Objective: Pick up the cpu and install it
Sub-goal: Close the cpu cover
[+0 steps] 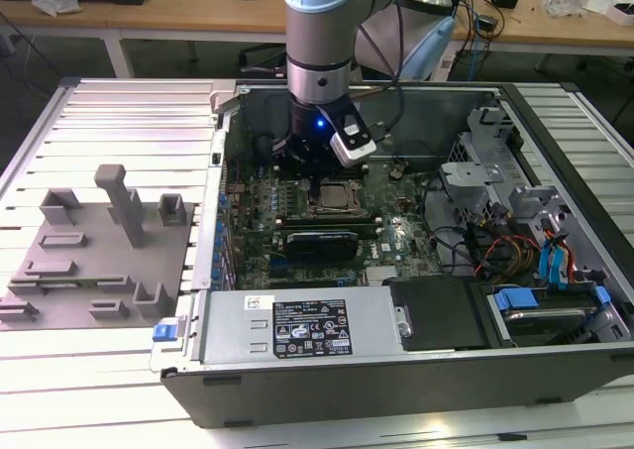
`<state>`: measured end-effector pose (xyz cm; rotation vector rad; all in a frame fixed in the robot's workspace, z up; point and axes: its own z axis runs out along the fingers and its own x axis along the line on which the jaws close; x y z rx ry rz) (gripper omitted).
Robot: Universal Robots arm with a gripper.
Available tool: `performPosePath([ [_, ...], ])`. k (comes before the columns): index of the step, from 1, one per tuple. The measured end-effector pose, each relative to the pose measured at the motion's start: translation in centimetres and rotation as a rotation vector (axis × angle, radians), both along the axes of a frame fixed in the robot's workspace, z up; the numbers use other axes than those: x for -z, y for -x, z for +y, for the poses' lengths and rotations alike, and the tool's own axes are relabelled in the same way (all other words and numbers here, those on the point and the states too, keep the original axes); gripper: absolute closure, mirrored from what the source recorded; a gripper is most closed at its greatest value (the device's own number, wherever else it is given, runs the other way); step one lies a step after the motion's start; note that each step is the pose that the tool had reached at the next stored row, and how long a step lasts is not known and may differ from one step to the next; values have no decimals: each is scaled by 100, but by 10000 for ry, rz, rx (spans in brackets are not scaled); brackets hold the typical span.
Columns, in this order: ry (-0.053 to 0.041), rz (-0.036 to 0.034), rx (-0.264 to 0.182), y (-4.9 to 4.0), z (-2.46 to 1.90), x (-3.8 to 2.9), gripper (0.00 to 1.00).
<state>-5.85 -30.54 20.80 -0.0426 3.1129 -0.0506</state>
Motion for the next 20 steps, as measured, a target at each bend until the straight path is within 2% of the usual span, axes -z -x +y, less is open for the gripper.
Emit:
performPosePath([
  [3, -1, -39, 1, 15, 1, 29, 89],
  [7, 4, -44, 1, 32, 0, 46, 89],
  [16, -3, -47, 2, 34, -1, 30, 89],
  [20, 0, -117, 2, 72, 0, 29, 89],
])
